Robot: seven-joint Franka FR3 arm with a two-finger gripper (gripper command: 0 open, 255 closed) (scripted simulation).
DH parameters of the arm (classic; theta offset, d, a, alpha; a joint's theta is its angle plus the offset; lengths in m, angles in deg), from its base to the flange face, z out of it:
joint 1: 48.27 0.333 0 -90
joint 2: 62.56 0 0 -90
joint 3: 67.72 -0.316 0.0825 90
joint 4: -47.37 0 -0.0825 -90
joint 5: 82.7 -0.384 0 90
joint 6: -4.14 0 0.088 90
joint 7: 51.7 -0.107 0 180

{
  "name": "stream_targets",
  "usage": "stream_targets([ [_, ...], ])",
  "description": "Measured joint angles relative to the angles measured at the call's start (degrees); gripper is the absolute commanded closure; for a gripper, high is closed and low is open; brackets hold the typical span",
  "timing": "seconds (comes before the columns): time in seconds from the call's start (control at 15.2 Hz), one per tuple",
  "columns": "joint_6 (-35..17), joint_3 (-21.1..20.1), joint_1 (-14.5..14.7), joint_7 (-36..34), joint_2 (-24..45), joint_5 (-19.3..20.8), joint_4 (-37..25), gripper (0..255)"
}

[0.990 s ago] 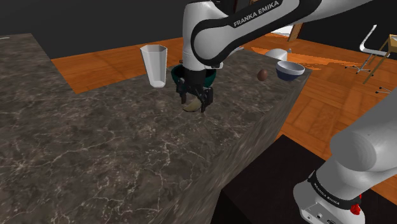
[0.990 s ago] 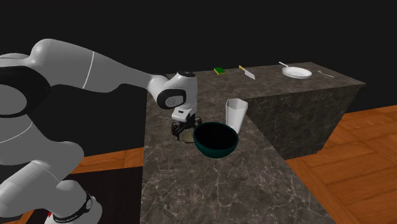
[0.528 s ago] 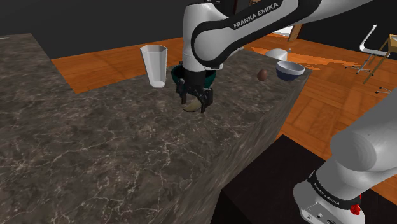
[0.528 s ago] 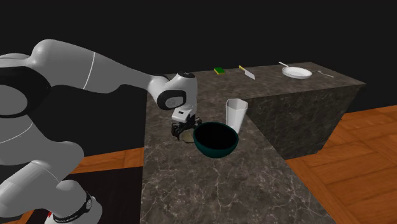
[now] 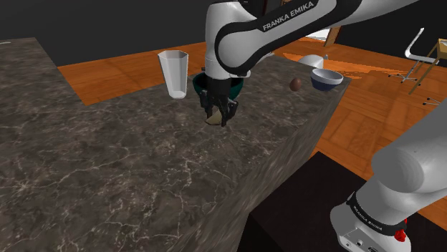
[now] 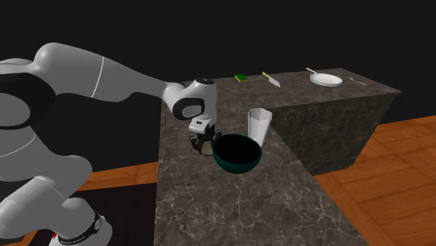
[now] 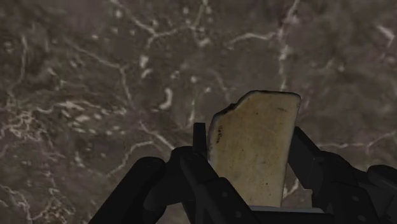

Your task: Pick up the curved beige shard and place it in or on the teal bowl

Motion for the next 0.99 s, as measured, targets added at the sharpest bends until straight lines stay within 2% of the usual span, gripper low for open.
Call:
stream_targets([
  [0.26,0.9,0.1,-0.1,0.7,-0.6,-0.7,-0.1,255],
  [0.99,9.2,0.8,-0.5,2.9,-4.8,-3.9,-5.3,255],
])
